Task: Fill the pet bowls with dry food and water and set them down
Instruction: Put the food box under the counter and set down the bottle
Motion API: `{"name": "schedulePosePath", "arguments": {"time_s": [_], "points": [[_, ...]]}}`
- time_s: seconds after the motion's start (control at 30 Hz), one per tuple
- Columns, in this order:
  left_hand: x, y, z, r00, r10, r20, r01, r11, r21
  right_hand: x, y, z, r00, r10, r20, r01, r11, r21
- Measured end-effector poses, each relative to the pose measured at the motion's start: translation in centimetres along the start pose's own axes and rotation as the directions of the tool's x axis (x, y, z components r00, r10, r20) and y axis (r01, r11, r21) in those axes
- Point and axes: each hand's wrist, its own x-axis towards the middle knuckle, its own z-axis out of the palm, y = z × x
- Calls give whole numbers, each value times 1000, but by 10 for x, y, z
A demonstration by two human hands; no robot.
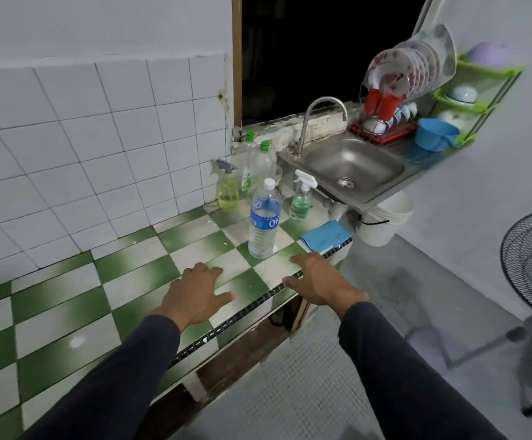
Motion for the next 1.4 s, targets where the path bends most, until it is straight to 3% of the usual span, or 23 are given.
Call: {"name": "schedulePosePath", "arguments": {"time_s": [0.2,0.5,0.67,0.87,1.4], "points": [[58,5,9,1000,20,-3,-20,993,-119,50,16,-13,1000,-11,-11,12,999,51],[147,0,11,998,53,-34,-61,927,-370,118,25,-34,992,-10,-125,43,963,268],[180,-4,18,998,65,13,-53,901,-431,147,18,-36,987,48,-156,40,856,515],[204,-8,33,997,63,48,-28,846,-533,187,7,-38,986,59,-159,63,744,666],[273,8,67,993,103,50,-40,722,-690,270,9,-29,994,-99,-47,99,626,774]]}}
